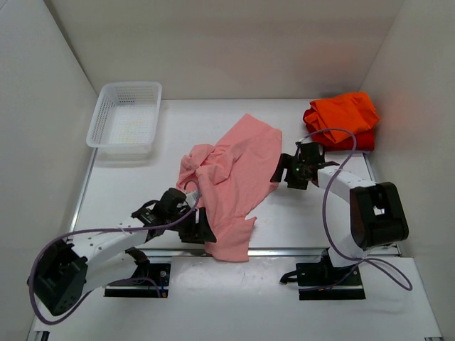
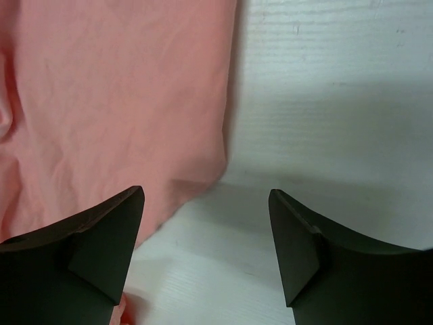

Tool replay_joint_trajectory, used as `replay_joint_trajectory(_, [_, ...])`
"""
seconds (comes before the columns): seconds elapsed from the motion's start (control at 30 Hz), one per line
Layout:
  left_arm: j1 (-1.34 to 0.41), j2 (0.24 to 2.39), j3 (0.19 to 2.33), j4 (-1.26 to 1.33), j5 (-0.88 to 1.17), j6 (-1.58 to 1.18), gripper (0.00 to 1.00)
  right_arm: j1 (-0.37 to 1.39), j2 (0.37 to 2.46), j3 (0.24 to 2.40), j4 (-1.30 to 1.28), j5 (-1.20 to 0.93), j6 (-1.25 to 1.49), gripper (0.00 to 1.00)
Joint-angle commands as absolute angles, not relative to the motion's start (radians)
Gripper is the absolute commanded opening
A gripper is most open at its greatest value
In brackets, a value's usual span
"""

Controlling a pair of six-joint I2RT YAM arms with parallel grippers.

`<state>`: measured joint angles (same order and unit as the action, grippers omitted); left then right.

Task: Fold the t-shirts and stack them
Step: Flatten out the tshirt

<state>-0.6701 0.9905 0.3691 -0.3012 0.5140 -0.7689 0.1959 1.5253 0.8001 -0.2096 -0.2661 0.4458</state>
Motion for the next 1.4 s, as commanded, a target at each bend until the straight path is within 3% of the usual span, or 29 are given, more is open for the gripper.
replay_joint_trajectory(0.0, [-0.727,1.087,0.373,-0.247,0.535,-0.764,0.67,0.201,1.590,0.877,-0.189,-0.232,0.472,0.72])
replay_joint_trajectory(0.07, [-0.764,1.150,0.393,-0.224,0.537,-0.756,0.60,0.196,1.635,0.894,-0.178,-0.247,0.483,0.71])
replay_joint_trajectory(0.13, [-0.764,1.207,0.406,-0.187,0.534,-0.753,0.34,0.204,1.695,0.928,-0.186,-0.256,0.491,0.70])
replay_joint_trajectory(0.17, [-0.755,1.221,0.413,-0.169,0.532,-0.750,0.23,0.204,1.706,0.942,-0.189,-0.250,0.486,0.64])
replay_joint_trajectory(0.2, [-0.747,1.233,0.423,-0.167,0.506,-0.743,0.05,0.199,1.738,0.966,-0.202,-0.258,0.477,0.52])
replay_joint_trajectory(0.23, [-0.736,1.239,0.436,-0.170,0.476,-0.732,0.00,0.205,1.761,0.997,-0.206,-0.271,0.476,0.42])
replay_joint_trajectory(0.27, [-0.721,1.238,0.454,-0.173,0.453,-0.726,0.00,0.199,1.775,1.012,-0.204,-0.284,0.469,0.07])
replay_joint_trajectory(0.3, [-0.713,1.233,0.480,-0.179,0.425,-0.707,0.00,0.198,1.801,1.037,-0.225,-0.299,0.460,0.00])
replay_joint_trajectory(0.47, [-0.571,1.122,0.659,-0.271,0.319,-0.637,0.00,0.203,1.727,1.111,-0.343,-0.235,0.376,0.00])
replay_joint_trajectory(0.77, [-0.285,0.916,1.170,-0.494,0.281,-0.452,0.00,0.144,1.140,1.202,-0.518,-0.130,0.219,0.00])
replay_joint_trajectory(0.8, [-0.281,0.907,1.202,-0.509,0.288,-0.456,0.00,0.135,1.105,1.209,-0.537,-0.133,0.207,0.00])
replay_joint_trajectory(0.83, [-0.329,0.841,1.253,-0.537,0.249,-0.471,0.00,0.126,0.925,1.215,-0.593,-0.105,0.210,0.00])
replay_joint_trajectory(1.03, [-0.365,0.723,1.362,-0.586,0.230,-0.503,0.00,0.034,0.666,1.247,-0.699,-0.176,0.215,0.00])
replay_joint_trajectory(1.17, [-0.397,0.748,1.543,-0.678,0.141,-0.485,0.00,-0.129,0.673,1.431,-0.785,-0.298,0.175,0.00])
replay_joint_trajectory(1.27, [-0.397,0.816,1.675,-0.722,0.120,-0.472,0.00,-0.054,0.736,1.503,-0.764,-0.304,0.205,0.00])
replay_joint_trajectory(1.37, [-0.397,0.865,1.620,-0.698,0.078,-0.443,0.00,-0.075,0.831,1.487,-0.718,-0.359,0.192,0.00])
